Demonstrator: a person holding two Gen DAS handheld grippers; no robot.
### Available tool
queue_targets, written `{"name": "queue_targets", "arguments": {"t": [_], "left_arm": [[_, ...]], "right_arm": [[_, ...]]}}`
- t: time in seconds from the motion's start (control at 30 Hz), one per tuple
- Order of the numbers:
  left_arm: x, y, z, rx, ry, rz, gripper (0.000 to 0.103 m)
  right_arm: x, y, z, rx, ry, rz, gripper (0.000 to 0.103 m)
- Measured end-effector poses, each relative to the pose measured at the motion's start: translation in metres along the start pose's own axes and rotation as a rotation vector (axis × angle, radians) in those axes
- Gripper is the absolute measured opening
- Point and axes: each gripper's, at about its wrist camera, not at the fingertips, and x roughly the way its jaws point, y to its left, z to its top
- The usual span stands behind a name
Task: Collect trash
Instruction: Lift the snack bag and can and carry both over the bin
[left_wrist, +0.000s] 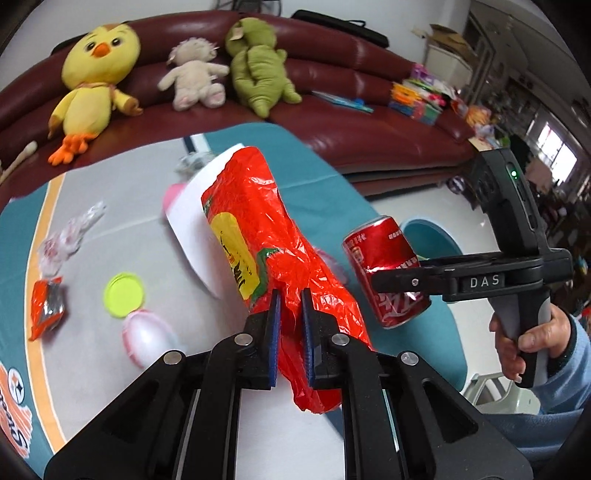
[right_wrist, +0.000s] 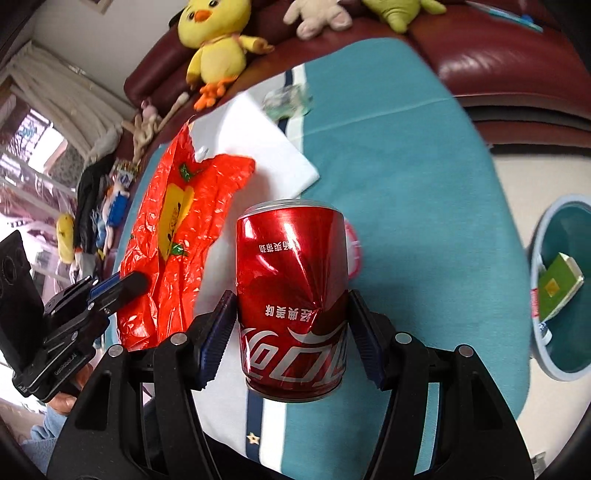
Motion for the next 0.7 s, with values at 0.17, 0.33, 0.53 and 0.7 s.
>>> {"name": "queue_targets", "arguments": {"t": [0.17,0.33,0.53,0.7], "left_arm": [[0.016,-0.022,0.011,0.018,0.024,-0.019,0.011],[0.023,-0.049,0.026,0.061,0.013,-0.044,0.011],[0.044,-0.089,0.049,0.121,0.021,-0.095,0.011],[0.072,-0.134,0.069,0.196,0.038,-0.158,0.011]], "right_arm": [[-0.018,-0.029,-0.005,0.036,-0.027,0.0,0.059],[-0.047,-0.061,-0.002,0.085,-0.086,-0.005,0.058],[-0.082,-0.105,-0.002,0.152,-0.154,-0.04,0.059],[-0.118,-0.147,-0.007,0.208,-0.214,-0.091,0.058]]}}
